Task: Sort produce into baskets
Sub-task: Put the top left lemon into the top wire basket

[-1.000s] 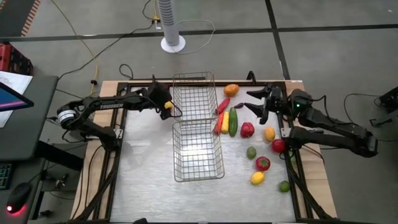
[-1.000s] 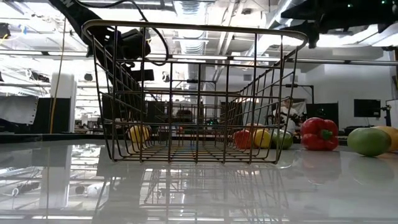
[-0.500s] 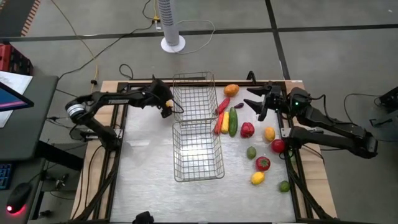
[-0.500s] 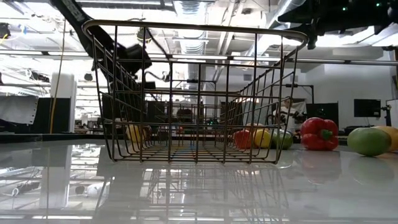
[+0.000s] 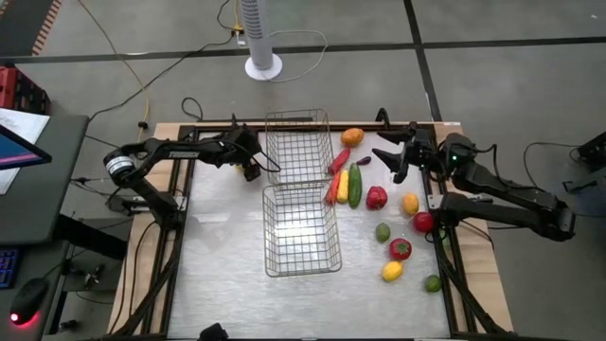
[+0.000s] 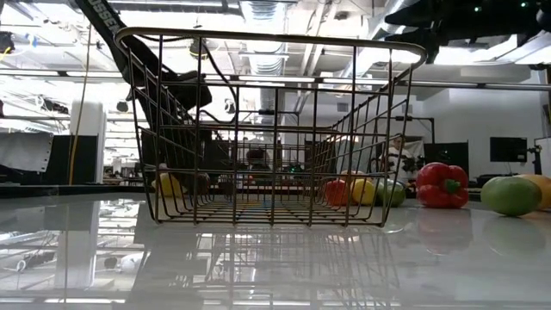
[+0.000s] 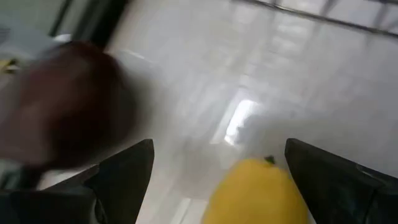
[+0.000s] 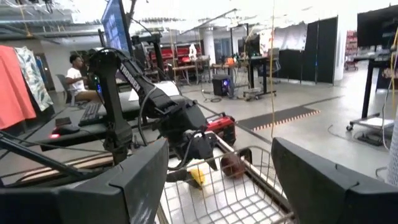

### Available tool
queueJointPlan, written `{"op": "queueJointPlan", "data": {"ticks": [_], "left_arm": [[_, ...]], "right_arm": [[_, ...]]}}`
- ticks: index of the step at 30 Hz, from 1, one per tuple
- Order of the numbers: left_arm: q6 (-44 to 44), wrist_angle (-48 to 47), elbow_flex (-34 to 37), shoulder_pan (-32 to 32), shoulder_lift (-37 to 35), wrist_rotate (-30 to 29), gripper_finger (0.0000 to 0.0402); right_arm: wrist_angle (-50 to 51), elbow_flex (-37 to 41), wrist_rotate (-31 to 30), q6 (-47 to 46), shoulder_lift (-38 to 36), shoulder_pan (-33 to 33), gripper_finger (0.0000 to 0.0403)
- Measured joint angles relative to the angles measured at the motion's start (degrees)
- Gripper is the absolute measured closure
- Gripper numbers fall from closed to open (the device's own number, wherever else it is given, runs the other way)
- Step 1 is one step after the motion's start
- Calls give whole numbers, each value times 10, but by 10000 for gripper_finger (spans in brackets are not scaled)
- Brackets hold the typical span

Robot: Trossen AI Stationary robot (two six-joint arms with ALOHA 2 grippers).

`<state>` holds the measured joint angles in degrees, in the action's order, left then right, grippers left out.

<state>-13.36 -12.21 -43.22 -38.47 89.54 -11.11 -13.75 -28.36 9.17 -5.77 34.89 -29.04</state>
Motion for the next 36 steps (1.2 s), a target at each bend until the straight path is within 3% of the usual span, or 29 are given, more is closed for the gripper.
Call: {"op": "queueJointPlan", "data": {"ticks": [4, 9, 16, 26, 30, 36], "left_arm": [[31, -34, 0, 6, -31, -12, 51], [50, -94, 0, 6, -48, 14, 51], [55, -75, 15, 6, -48, 2, 52], [39, -58, 52, 6, -48, -42, 57], [31, -37, 52, 6, -48, -43, 100], [42, -27, 52, 6, -48, -44, 228]], "right_arm": [[-22, 0, 0, 4, 0, 0, 92], [-19, -19, 4, 17, 0, 0, 92], [-19, -38, 54, 18, 1, 14, 92], [-29, -38, 57, 43, 1, 25, 92], [-32, -38, 57, 43, 1, 23, 92], [-30, -38, 57, 43, 1, 23, 92]]}}
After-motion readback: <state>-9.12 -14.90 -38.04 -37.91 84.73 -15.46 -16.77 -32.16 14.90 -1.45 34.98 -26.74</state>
